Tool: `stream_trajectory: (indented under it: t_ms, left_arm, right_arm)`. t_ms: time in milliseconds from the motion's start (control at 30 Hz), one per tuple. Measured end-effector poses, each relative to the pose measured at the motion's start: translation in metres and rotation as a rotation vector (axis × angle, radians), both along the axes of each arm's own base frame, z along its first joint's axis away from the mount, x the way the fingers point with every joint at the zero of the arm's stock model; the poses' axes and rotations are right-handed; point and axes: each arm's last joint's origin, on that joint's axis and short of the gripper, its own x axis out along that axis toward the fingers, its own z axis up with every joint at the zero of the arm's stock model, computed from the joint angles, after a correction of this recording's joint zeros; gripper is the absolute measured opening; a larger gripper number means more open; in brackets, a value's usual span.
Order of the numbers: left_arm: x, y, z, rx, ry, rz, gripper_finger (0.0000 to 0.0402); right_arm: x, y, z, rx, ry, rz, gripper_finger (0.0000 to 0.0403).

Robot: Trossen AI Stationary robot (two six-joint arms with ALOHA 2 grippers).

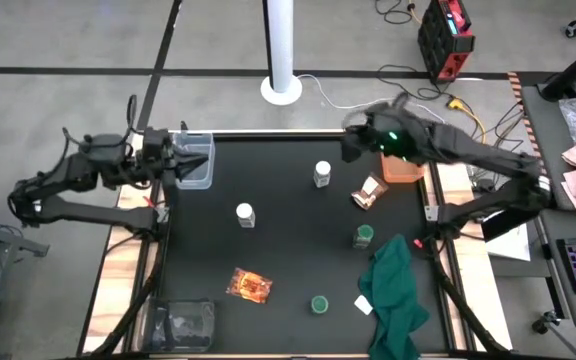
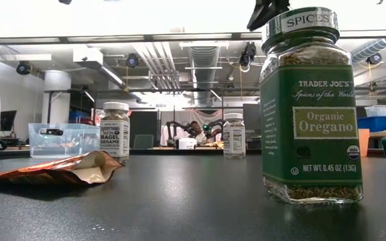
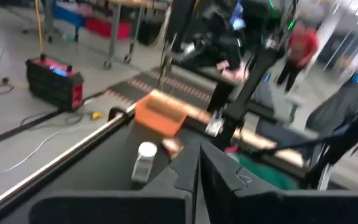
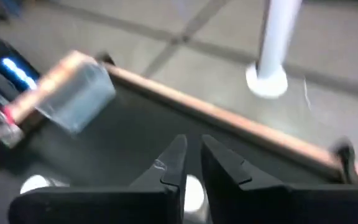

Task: Sort spices by type
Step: Put the right white seasoning bottle into the orange bin

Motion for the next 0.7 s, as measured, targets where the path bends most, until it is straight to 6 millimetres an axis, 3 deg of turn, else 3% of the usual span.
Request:
stream_trajectory:
  t_ms: [100, 300, 700]
  left_arm:
    - [0.001, 0.000, 0.006, -0.003, 0.090, 0.004, 0.0000]
    - [0.003, 0.000, 0.011, -0.020, 0.147, 0.009, 0.0000]
    - [0.031, 0.003, 0.014, -0.105, 0.162, 0.036, 0.0000]
  right_arm:
    - [0.004, -0.025, -0.007, 0.166, 0.135, -0.074, 0.0038]
    - [0.019, -0.059, -0.040, 0.334, 0.387, -0.145, 0.0038]
    - [0.064, -0.085, -0.091, 0.480, 0.516, -0.058, 0.0038]
